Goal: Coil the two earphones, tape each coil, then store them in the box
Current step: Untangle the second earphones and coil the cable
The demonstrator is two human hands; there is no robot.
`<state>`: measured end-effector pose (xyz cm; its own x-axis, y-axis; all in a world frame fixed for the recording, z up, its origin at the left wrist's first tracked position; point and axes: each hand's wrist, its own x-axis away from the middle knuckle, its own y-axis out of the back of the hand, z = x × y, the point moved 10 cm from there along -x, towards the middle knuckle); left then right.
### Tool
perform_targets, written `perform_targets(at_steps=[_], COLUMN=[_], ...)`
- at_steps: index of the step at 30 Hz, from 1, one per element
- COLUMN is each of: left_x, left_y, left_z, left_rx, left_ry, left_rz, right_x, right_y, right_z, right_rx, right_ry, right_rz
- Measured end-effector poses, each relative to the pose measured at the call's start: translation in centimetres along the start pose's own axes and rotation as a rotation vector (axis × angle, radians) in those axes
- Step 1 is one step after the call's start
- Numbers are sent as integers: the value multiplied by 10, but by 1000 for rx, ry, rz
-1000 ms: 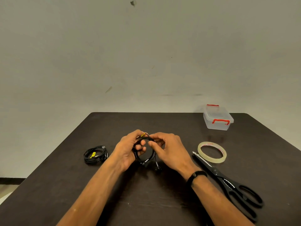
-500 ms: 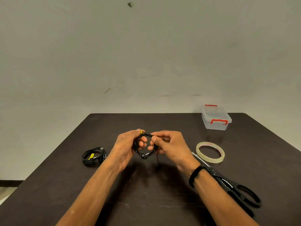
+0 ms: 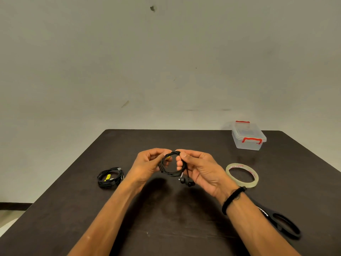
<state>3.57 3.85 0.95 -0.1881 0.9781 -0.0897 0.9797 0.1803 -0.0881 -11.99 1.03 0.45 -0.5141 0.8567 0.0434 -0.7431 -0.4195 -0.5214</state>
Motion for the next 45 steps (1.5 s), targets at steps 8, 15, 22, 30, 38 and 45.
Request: perform_targets(at_steps=[8, 15, 22, 30, 38, 45], left_x=[-1, 3, 5, 2, -2, 7], left_y=[-2, -8, -7, 6, 39, 35], left_z=[8, 20, 19, 11, 9, 3], left_rx=[-121, 24, -189, -119, -258, -864], left_ry=[-11, 161, 157, 107, 44, 12], left_rz=[20, 70, 117, 13, -282, -352], right_x=[-2, -3, 0, 5, 8, 2], right_y=[13, 25, 28, 6, 7, 21], right_z=[-3, -1, 3, 2, -13, -5], right_rx=[10, 249, 437, 504, 371, 1045], right_ry=[17, 102, 161, 114, -120, -61], right_rz=[-110, -261, -342, -250, -179, -249])
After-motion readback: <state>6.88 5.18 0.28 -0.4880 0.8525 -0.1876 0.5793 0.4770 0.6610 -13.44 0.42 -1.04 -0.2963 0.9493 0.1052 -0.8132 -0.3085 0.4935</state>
